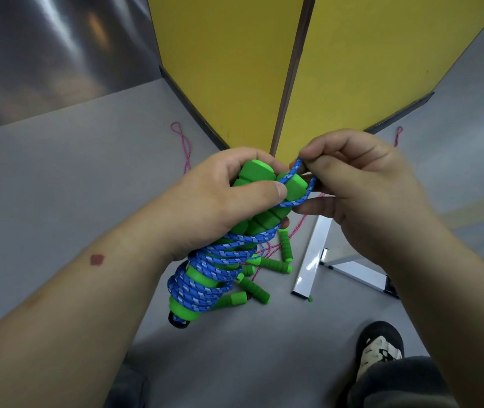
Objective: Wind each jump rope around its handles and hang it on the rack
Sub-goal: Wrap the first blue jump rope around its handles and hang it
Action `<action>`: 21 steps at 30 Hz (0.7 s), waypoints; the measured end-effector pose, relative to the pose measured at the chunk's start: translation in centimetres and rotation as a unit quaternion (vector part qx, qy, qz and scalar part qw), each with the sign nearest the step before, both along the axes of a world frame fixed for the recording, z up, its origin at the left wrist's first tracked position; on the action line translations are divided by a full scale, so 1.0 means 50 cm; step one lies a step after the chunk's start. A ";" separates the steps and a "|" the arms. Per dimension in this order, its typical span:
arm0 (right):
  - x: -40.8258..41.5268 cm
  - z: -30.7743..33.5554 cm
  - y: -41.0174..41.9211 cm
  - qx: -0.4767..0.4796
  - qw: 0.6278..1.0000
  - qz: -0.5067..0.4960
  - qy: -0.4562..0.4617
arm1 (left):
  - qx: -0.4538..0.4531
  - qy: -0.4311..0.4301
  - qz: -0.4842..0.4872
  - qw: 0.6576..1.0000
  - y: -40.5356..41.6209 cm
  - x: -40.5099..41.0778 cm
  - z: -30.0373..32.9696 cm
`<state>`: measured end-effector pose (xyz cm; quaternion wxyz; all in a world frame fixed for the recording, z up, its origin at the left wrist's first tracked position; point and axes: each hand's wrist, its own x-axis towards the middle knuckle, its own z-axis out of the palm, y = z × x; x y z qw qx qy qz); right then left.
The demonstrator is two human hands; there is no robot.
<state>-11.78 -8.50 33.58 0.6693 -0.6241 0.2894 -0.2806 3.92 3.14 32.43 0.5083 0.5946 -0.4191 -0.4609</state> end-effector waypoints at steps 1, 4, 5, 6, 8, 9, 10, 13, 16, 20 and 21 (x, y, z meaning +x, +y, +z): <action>0.001 0.001 0.001 0.002 1.000 0.000 0.001 | -0.006 -0.005 -0.001 1.000 0.000 0.000 0.001; 0.002 0.002 0.001 0.024 1.000 0.003 0.014 | -0.028 0.006 0.006 1.000 0.000 -0.002 0.000; 0.002 0.002 0.001 0.034 0.999 0.009 0.027 | -0.037 0.016 0.013 0.999 0.000 -0.001 -0.002; 0.003 0.000 0.001 0.044 0.998 0.018 0.041 | -0.045 0.023 0.022 0.998 -0.001 -0.001 -0.003; 0.004 -0.004 0.003 0.061 0.995 0.038 0.063 | -0.053 0.050 0.045 0.996 -0.003 0.000 -0.005; 0.004 -0.004 0.004 0.066 0.994 0.045 0.068 | -0.056 0.077 0.053 0.994 -0.004 -0.001 -0.006; 0.004 -0.004 0.004 0.071 0.994 0.048 0.071 | -0.058 0.105 0.058 0.991 -0.005 -0.002 -0.008; 0.003 0.003 0.000 0.093 0.992 0.047 0.066 | -0.056 0.166 0.067 0.982 -0.008 -0.004 -0.013; 0.003 0.006 0.001 0.127 0.988 0.063 0.056 | -0.053 0.193 0.099 0.975 -0.013 -0.013 -0.017; 0.007 0.001 0.006 0.132 0.988 0.067 0.052 | -0.064 0.054 0.150 0.985 -0.016 -0.027 -0.019; 0.007 0.000 0.006 0.125 0.989 0.059 0.050 | -0.069 0.023 0.151 0.986 -0.015 -0.031 -0.019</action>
